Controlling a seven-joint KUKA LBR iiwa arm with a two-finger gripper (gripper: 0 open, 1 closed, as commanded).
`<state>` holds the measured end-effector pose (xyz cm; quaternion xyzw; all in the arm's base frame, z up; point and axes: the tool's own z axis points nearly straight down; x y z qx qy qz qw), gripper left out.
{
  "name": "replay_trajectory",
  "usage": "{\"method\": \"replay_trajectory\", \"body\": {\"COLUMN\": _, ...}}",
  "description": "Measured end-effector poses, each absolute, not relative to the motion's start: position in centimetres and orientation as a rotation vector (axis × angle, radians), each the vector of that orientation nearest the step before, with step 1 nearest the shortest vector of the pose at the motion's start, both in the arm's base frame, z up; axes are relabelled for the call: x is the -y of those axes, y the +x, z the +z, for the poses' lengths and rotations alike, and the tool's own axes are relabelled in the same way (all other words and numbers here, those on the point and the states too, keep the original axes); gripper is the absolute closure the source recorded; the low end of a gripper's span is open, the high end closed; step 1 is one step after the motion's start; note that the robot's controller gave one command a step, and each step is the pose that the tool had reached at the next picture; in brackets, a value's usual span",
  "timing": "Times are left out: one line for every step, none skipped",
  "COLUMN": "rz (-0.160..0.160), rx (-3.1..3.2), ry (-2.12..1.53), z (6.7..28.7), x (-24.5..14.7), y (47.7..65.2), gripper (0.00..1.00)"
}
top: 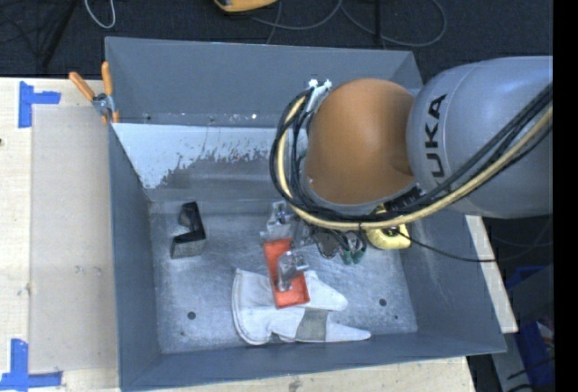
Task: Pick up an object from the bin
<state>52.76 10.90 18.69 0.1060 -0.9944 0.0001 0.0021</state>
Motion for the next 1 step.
{"method": "replay_trajectory", "body": {"rz": -0.001, "rx": 3.128, "ry": 0.3, "z": 22.56, "x": -10.08, "y": 53.12, "gripper": 1.0}}
